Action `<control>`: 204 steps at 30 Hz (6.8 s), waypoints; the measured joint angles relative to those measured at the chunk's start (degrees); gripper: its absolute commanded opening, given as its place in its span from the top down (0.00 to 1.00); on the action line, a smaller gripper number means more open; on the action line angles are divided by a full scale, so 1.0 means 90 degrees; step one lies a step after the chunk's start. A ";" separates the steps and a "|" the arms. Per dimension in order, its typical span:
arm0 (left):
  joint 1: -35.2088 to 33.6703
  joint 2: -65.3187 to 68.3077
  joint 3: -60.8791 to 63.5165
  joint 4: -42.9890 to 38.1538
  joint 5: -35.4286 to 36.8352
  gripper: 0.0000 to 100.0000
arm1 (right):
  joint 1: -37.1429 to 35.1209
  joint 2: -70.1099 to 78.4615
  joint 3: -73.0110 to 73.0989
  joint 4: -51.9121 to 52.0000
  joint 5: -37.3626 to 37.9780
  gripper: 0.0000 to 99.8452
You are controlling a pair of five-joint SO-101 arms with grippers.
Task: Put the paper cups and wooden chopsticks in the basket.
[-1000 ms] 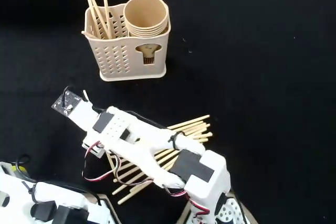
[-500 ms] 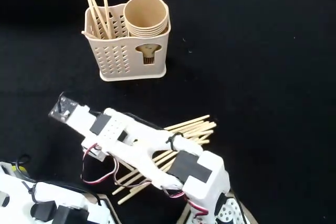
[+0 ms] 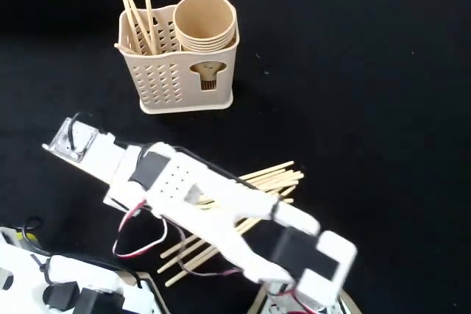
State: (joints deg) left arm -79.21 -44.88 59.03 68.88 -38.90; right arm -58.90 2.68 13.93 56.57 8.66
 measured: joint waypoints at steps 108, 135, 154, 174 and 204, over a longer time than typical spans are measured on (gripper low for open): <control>0.3556 0.0000 0.2012 -0.1260 0.1836 0.72 | 0.0967 -0.3585 0.5470 0.1748 0.4679 0.86; 0.3389 0.0000 0.2042 -0.1543 0.2178 0.72 | -0.0527 -0.3331 0.5802 0.1446 0.3946 0.81; 0.3458 0.0000 0.2071 -0.1543 0.2178 0.72 | -0.1934 -0.3331 0.5597 0.1241 0.2510 0.80; 0.3497 0.0000 0.2071 -0.1612 0.2188 0.72 | 0.0332 -0.3341 0.5939 0.0352 0.2676 0.81; 0.3507 0.0000 0.0928 -0.0293 0.2198 0.72 | -0.0029 -0.3331 0.5099 0.1192 0.2549 0.80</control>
State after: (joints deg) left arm -47.65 -44.88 67.38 66.24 -19.12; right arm -59.16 -27.30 59.82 67.30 31.60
